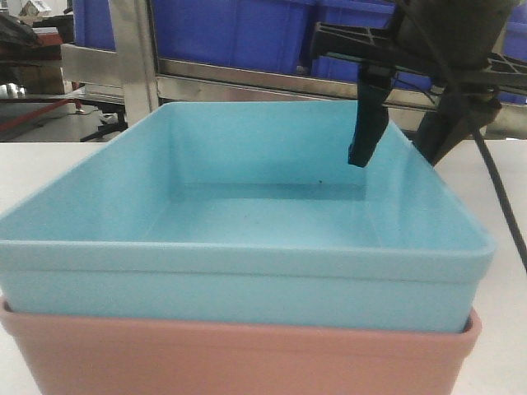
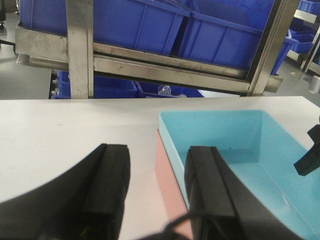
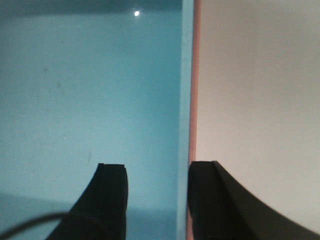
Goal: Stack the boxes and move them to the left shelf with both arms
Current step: 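Open the right gripper and move both grippers over the stacked bins' rims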
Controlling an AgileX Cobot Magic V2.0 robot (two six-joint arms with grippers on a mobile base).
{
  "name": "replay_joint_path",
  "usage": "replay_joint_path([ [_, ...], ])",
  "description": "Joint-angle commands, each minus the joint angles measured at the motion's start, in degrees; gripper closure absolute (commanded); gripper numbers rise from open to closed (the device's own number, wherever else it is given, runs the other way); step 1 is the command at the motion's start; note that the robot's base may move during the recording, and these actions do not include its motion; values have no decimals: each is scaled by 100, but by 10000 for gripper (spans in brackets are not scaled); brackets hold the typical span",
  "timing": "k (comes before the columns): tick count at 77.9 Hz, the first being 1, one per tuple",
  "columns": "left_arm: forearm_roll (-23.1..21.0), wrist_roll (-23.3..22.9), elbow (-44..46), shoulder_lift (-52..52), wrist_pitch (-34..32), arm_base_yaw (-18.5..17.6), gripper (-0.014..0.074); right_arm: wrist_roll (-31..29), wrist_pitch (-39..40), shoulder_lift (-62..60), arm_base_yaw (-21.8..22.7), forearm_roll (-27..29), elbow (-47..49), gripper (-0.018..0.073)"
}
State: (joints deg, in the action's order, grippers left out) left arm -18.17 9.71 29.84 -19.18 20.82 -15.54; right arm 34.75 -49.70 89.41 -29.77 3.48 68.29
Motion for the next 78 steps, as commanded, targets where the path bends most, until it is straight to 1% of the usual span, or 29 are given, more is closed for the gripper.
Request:
replay_joint_path([
  [1, -97, 7, 168, -84, -659, 11, 400, -45, 118, -272, 8, -10, 170, 197],
  [6, -112, 7, 168, -84, -601, 11, 400, -45, 79, -272, 8, -10, 170, 197],
  [15, -289, 7, 168, -84, -540, 11, 400, -45, 9, -272, 8, -10, 170, 197],
  [20, -289, 7, 168, -84, -631, 11, 400, -45, 9, -272, 8, -10, 170, 197],
  [38, -336, 7, 168, -123, -648, 11, 400, -45, -26, -272, 8, -14, 170, 197],
  [41, -506, 7, 179, -147, -648, 11, 400, -45, -64, -272, 8, -47, 170, 197],
  [46, -943, 7, 215, -230, -676, 11, 400, -45, -107, -272, 8, -120, 170, 197],
  [47, -1178, 7, 215, -246, -725, 11, 400, -45, -116, -272, 8, -154, 170, 197],
  [48, -1315, 7, 215, -274, -745, 11, 400, -45, -123, -272, 8, -180, 170, 197],
  [52, -1747, 7, 215, -363, -903, 11, 400, -45, -140, -272, 8, -269, 170, 197],
  [54, -1797, 17, 215, -400, -943, 11, 400, -45, -142, -272, 8, -309, 170, 197],
  [57, -1724, 49, 215, -504, -941, 11, 400, -45, -171, -272, 8, -348, 170, 197],
  [61, -1598, 241, 255, -678, -800, 11, 400, -45, -232, -272, 8, -348, 170, 197],
  [70, -1598, 846, 574, -1231, -321, 11, 392, -45, -406, -272, 8, -348, 170, 197],
  [72, -1598, 1034, 682, -1402, -152, 11, 381, -45, -419, -272, 8, -348, 170, 197],
  [78, -1588, 1345, 986, -1929, 130, 11, 346, -45, -420, -272, 8, -348, 170, 197],
])
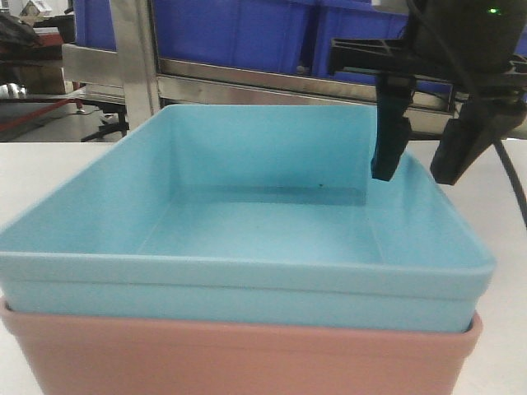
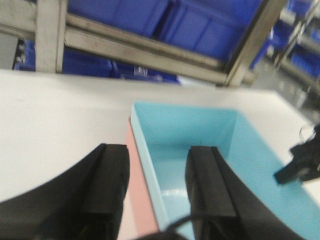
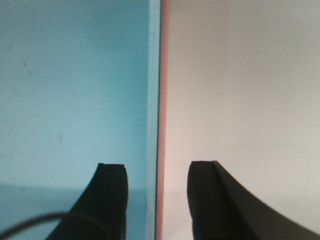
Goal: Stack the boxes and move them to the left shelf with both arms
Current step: 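Open the right gripper and move both grippers over the stacked bins' rims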
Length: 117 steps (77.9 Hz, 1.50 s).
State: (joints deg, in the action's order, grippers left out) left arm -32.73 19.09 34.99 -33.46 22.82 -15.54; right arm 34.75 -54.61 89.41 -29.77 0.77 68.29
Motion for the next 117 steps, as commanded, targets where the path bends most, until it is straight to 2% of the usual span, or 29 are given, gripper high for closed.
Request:
replay_joint_path([
  [1, -132, 419, 524, -605, -15, 11, 338, -45, 76, -272, 8, -77, 170, 197],
  [12, -132, 368, 1144, -1870, 387, 11, 279, -40, 117, -272, 8, -77, 170, 197],
  [23, -132, 191, 1939, -3036, 926, -2, 277, -34, 216, -246, 8, -77, 170, 197],
  [31, 26, -166, 2575, -3844, 1265, -145, 277, -34, 231, -139, -9, -77, 170, 197],
  [38, 642, -745, 3101, -4432, 1531, -419, 277, -34, 219, 17, -79, -77, 170, 197],
  [41, 1034, -1052, 3316, -4654, 1635, -589, 277, -19, 210, 74, -117, -77, 170, 197],
  [45, 1618, -1688, 3540, -4877, 1786, -791, 277, 68, 216, 117, -130, -77, 170, 197],
  [46, 1819, -2015, 3601, -4938, 1848, -847, 277, 79, 216, 127, -130, -77, 170, 197],
  [52, 2955, -3192, 3886, -5228, 2350, -1125, 277, 198, 228, 135, -134, -77, 170, 197],
  [57, 3484, -4021, 4032, -5420, 2777, -1258, 277, 238, 286, 135, -134, -149, 170, 197],
  [61, 3484, -4133, 4061, -5538, 2921, -1270, 277, 241, 348, 141, -134, -164, 170, 197],
  [68, 3083, -4122, 4061, -5740, 3030, -1270, 277, 241, 457, 154, -134, -168, 170, 197],
  [72, 2993, -4122, 4061, -5856, 3076, -1270, 277, 246, 484, 180, -134, -168, 170, 197],
  [101, 2778, -4111, 4061, -6263, 3225, -1270, 281, 464, 202, 432, -277, -163, 135, 197],
  [117, 2801, -4062, 4015, -6284, 3266, -1497, 281, 475, 240, 432, -283, -163, -38, 197],
])
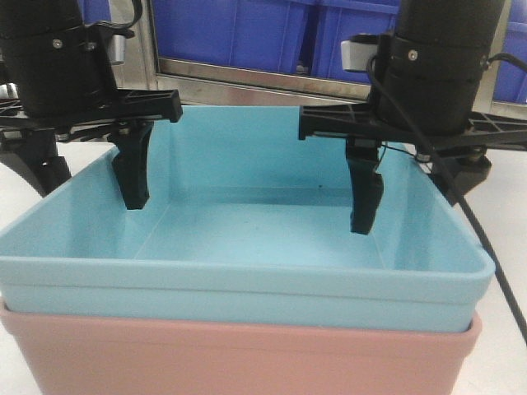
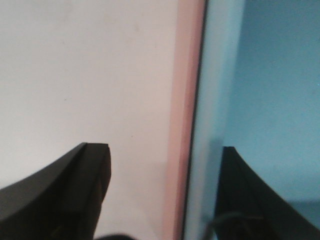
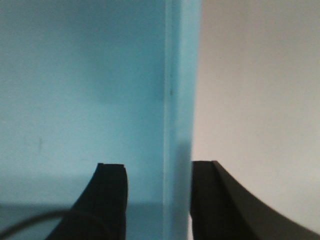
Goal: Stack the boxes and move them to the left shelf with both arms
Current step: 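Open the right gripper and move both grippers over the stacked bins' rims, then grasp the stacked bins' rims with both grippers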
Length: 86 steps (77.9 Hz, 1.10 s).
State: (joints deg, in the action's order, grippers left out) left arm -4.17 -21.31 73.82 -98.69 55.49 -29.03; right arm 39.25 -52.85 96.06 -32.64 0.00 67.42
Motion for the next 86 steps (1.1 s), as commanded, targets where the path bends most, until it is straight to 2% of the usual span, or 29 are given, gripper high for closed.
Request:
replay_joint_path([
  [1, -54, -22, 132, 239, -1, -174, 281, 25, 56, -232, 4, -86, 41, 197],
  [11, 8, -22, 132, 149, 0, -314, 281, 25, 57, -232, 4, -86, -26, 197],
  [76, 45, -76, 132, 56, 186, -302, 282, 25, 44, -232, 4, -153, -26, 197],
  [86, 45, -76, 132, 56, 186, -302, 336, 25, 28, -232, 4, -151, -26, 225],
])
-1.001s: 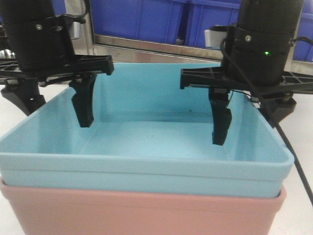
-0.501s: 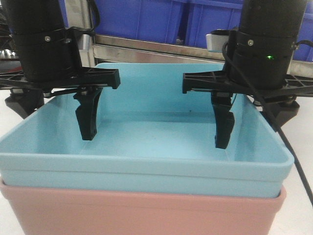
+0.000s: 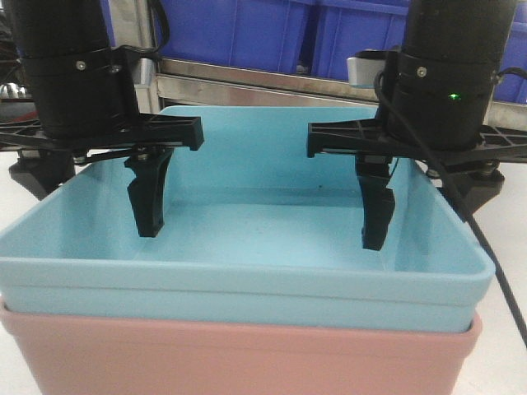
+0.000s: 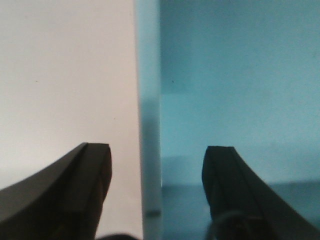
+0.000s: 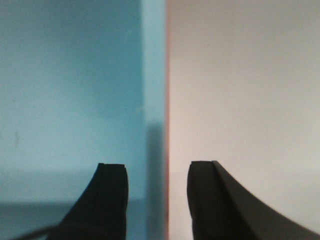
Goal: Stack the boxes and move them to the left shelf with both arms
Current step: 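Grasp the stacked bins' rims with both grippers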
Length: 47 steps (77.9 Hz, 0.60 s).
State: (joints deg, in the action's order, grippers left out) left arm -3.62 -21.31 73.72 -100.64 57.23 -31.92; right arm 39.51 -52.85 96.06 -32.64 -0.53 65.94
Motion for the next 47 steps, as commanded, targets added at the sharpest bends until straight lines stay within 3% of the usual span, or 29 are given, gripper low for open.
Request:
replay_joint_path([
  [1, -10, -76, 142, 250, 12, -13, 363, -1, 28, -232, 4, -98, 122, 232],
  [13, -22, -76, 142, 250, -49, -13, 617, -1, -12, -232, 4, -98, 122, 440],
  [17, -22, -76, 142, 250, -49, -13, 595, -1, -19, -232, 4, -98, 122, 519],
  [47, -114, -76, 142, 250, -26, -13, 589, -1, -43, -232, 4, -98, 122, 503],
])
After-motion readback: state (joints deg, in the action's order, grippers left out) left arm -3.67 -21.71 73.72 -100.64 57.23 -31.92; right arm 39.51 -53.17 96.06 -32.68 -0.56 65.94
